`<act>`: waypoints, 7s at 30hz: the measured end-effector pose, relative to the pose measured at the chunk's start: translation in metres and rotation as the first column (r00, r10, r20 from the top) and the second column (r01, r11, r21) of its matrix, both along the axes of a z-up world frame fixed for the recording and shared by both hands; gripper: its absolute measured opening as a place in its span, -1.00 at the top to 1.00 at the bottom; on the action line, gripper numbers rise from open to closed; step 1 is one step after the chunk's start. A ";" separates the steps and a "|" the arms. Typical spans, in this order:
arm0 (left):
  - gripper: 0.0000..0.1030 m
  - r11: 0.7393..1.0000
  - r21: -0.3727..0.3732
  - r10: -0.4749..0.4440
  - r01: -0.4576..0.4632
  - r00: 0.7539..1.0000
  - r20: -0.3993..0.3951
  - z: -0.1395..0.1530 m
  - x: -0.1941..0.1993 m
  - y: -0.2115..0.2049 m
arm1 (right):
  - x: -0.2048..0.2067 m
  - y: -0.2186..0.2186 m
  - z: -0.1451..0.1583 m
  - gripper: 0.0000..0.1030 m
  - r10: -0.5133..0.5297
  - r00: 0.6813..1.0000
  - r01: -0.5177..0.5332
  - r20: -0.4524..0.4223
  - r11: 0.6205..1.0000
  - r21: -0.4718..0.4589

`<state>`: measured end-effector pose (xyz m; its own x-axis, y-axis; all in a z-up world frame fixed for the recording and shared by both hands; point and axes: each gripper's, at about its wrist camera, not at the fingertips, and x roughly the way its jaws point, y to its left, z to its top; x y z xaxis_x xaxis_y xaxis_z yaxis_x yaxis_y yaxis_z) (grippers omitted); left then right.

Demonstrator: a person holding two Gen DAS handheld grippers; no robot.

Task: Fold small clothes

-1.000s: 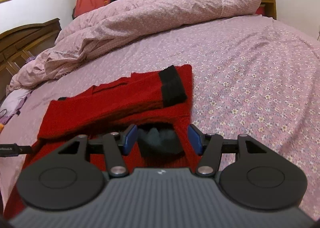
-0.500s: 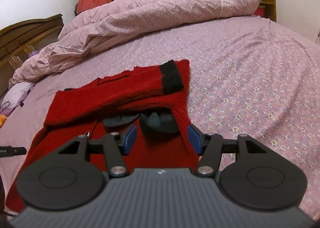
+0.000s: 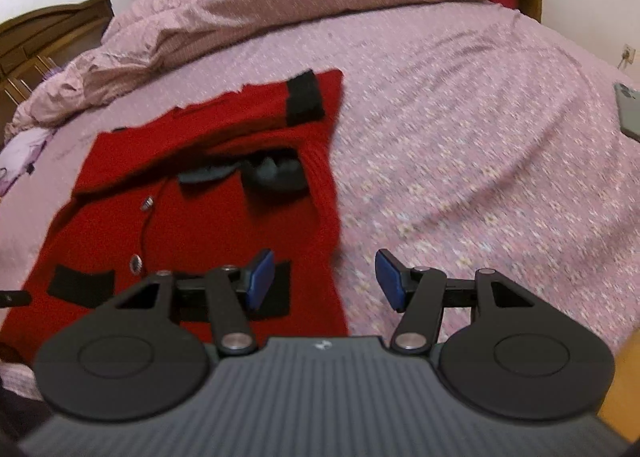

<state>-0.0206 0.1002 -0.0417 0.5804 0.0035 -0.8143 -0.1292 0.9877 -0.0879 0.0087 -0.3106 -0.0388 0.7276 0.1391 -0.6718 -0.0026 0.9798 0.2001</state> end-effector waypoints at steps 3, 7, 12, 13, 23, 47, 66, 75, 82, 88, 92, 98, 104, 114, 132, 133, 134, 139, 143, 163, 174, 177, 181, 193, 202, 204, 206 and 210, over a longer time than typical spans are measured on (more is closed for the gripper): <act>-0.63 1.000 -0.002 -0.031 0.031 1.000 0.002 0.000 -0.002 -0.005 | -0.003 -0.004 -0.005 -0.13 -0.005 1.000 0.005 -0.022 1.000 0.003; -0.62 0.997 -0.011 -0.074 0.074 0.997 0.009 -0.001 -0.005 -0.011 | -0.005 -0.006 -0.011 -0.13 0.010 0.998 -0.009 -0.060 1.000 0.029; -0.45 0.994 0.031 -0.107 0.107 0.994 -0.004 -0.002 -0.010 -0.014 | -0.010 -0.003 -0.017 -0.12 0.041 0.996 -0.038 -0.073 0.999 0.036; -0.41 0.993 0.038 -0.111 0.111 0.994 -0.006 -0.002 -0.011 -0.014 | -0.011 -0.003 -0.017 -0.12 0.047 0.996 -0.045 -0.075 0.998 0.032; -0.37 0.981 0.048 -0.186 0.187 0.982 -0.024 -0.004 -0.013 -0.019 | -0.017 -0.002 -0.024 -0.12 0.133 0.986 -0.119 -0.098 0.983 0.139; -0.39 0.934 0.042 -0.351 0.356 0.932 -0.094 -0.020 0.010 -0.036 | -0.007 0.007 -0.040 -0.13 0.220 0.971 -0.198 -0.099 0.961 0.191; 0.36 0.949 -0.155 -0.284 0.273 0.957 -0.054 -0.031 0.015 -0.014 | -0.001 -0.004 -0.045 0.80 0.253 0.963 -0.214 -0.092 0.927 0.309; 0.59 0.925 -0.291 -0.248 0.243 0.969 0.021 -0.009 0.025 0.000 | 0.018 -0.008 -0.013 0.81 0.263 0.962 -0.266 0.067 0.861 0.433; 0.65 0.898 -0.335 -0.237 0.285 0.955 0.175 0.035 0.044 0.001 | 0.041 -0.002 0.006 0.81 0.258 0.955 -0.296 0.146 0.843 0.448; 0.66 0.896 -0.341 -0.225 0.284 0.953 0.203 0.045 0.062 -0.005 | 0.053 -0.007 0.018 0.81 0.228 0.952 -0.299 0.203 0.835 0.461; 0.67 0.895 -0.359 -0.183 0.265 0.952 0.247 0.055 0.069 0.003 | 0.062 -0.013 0.026 0.81 0.200 0.953 -0.287 0.229 0.837 0.466; 0.67 0.887 -0.401 -0.105 0.230 0.945 0.310 0.074 0.079 0.021 | 0.077 -0.025 0.033 0.81 0.140 0.954 -0.263 0.266 0.818 0.512; 0.67 0.881 -0.432 -0.039 0.192 0.940 0.339 0.089 0.102 0.030 | 0.096 -0.034 0.037 0.81 0.094 0.952 -0.248 0.292 0.799 0.548; 0.67 0.901 -0.416 0.024 0.124 0.943 0.332 0.088 0.169 0.034 | 0.146 -0.043 0.027 0.81 0.012 0.970 -0.168 0.245 0.758 0.630; 0.66 0.972 -0.235 0.051 -0.006 0.982 0.183 0.020 0.253 0.039 | 0.217 -0.038 -0.034 0.77 -0.107 0.992 0.050 0.061 0.798 0.600; 0.66 0.973 -0.229 0.046 -0.004 0.983 0.179 0.017 0.255 0.039 | 0.218 -0.039 -0.039 0.76 -0.113 0.993 0.063 0.046 0.801 0.595; 0.66 0.975 -0.222 0.042 -0.001 0.983 0.177 0.014 0.255 0.039 | 0.217 -0.039 -0.044 0.79 -0.115 0.992 0.067 0.044 0.801 0.596; 0.63 0.980 -0.200 0.028 0.009 0.984 0.178 0.016 0.254 0.036 | 0.212 -0.037 -0.046 0.81 -0.114 0.992 0.060 0.056 0.812 0.580; 0.46 0.981 -0.193 0.027 0.006 0.985 0.171 0.027 0.247 0.035 | 0.209 -0.033 -0.036 0.75 -0.109 0.993 0.068 0.045 0.837 0.543; -0.42 0.990 -0.144 0.032 0.006 0.965 0.259 0.071 0.172 -0.014 | 0.134 -0.007 0.017 -0.11 -0.140 0.975 0.049 0.173 0.893 0.448; -0.43 0.965 -0.260 0.089 -0.042 0.981 0.171 0.033 0.154 -0.025 | 0.123 0.013 -0.009 -0.11 -0.076 0.994 0.029 0.082 0.881 0.472; -0.43 0.956 -0.287 0.109 -0.059 0.980 0.164 0.024 0.156 -0.022 | 0.123 0.018 -0.016 -0.11 -0.080 0.995 0.040 0.063 0.871 0.489; -0.43 0.943 -0.325 0.129 -0.072 0.979 0.160 0.015 0.162 -0.017 | 0.126 0.019 -0.020 -0.11 -0.088 0.995 0.049 0.055 0.864 0.501; -0.42 0.923 -0.375 0.166 -0.084 0.967 0.191 0.010 0.179 -0.011 | 0.137 0.023 -0.021 -0.11 -0.103 0.993 0.053 0.064 0.840 0.540; 0.37 0.912 -0.402 0.165 -0.079 0.969 0.185 0.007 0.197 -0.004 | 0.152 0.027 -0.019 0.59 -0.082 0.993 0.024 0.085 0.845 0.535; 0.53 0.909 -0.411 0.163 -0.073 0.968 0.190 0.010 0.202 -0.001 | 0.156 0.025 -0.019 0.75 -0.083 0.993 0.024 0.086 0.842 0.540; 0.62 0.915 -0.400 0.152 -0.054 0.964 0.218 0.017 0.207 0.000 | 0.160 0.023 -0.016 0.79 -0.079 0.992 0.010 0.103 0.837 0.547; 0.67 0.938 -0.347 0.114 -0.009 0.952 0.285 0.035 0.224 -0.003 | 0.172 0.021 -0.006 0.80 -0.085 0.985 -0.012 0.149 0.832 0.554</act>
